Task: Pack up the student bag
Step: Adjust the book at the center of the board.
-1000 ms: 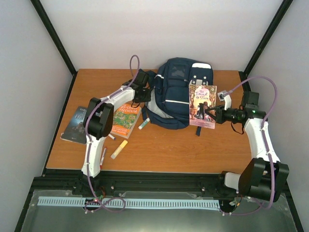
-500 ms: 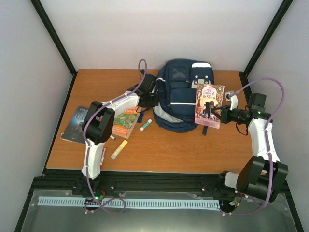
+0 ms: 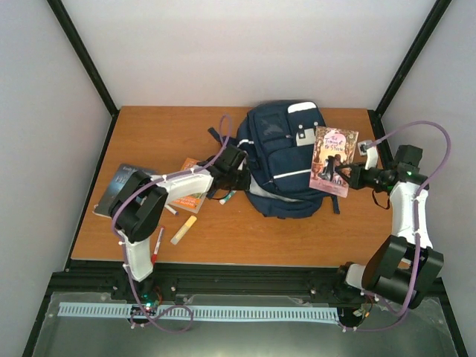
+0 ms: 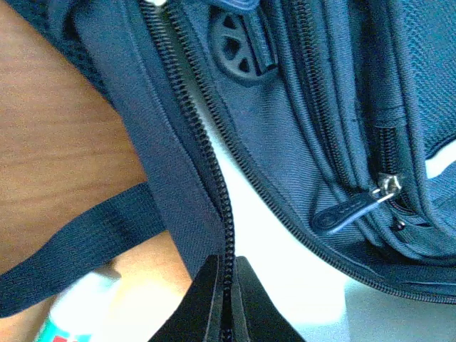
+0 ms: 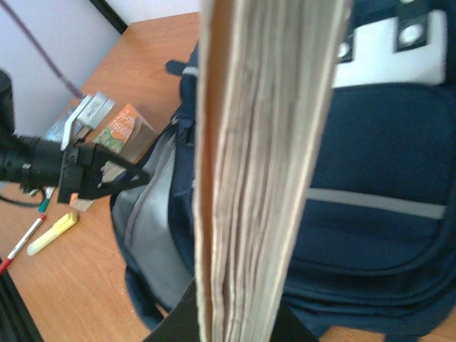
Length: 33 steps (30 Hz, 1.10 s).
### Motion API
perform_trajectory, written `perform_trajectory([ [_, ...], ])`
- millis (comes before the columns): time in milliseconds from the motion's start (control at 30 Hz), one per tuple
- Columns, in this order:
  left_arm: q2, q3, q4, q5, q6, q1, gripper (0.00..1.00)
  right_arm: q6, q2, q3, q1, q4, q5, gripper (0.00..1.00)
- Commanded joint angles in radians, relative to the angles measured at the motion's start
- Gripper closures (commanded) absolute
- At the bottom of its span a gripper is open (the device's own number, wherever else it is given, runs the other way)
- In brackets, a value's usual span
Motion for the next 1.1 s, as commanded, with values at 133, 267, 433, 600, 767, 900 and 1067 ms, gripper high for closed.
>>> perform_trajectory([
  [133, -0.109, -0.096, 0.034, 0.005, -0.011, -0.071, 0.99, -0.023, 0.005, 0.072, -0.084, -0.037, 0.016, 0.97],
  [267, -0.126, -0.105, -0.052, -0.030, 0.030, -0.071, 0.94, -0.061, -0.017, 0.071, -0.115, -0.069, 0.029, 0.97],
  [433, -0.177, -0.061, -0.191, -0.136, 0.105, -0.072, 0.47, -0.126, -0.027, 0.073, -0.157, -0.119, 0.040, 0.97],
  [600, -0.227, 0.009, -0.186, -0.104, 0.256, -0.086, 0.43, -0.172, 0.045, 0.123, -0.246, -0.171, 0.022, 0.97],
  [767, -0.142, 0.218, -0.212, -0.058, 0.427, -0.156, 0.43, -0.219, 0.171, 0.199, -0.373, -0.245, -0.030, 0.97],
  [900, 0.006, 0.411, -0.275, 0.006, 0.506, -0.210, 0.42, -0.238, 0.229, 0.214, -0.440, -0.254, -0.023, 0.97],
  [1067, 0.202, 0.666, -0.373, 0.025, 0.616, -0.299, 0.42, -0.287, 0.244, 0.204, -0.483, -0.284, -0.007, 0.97],
])
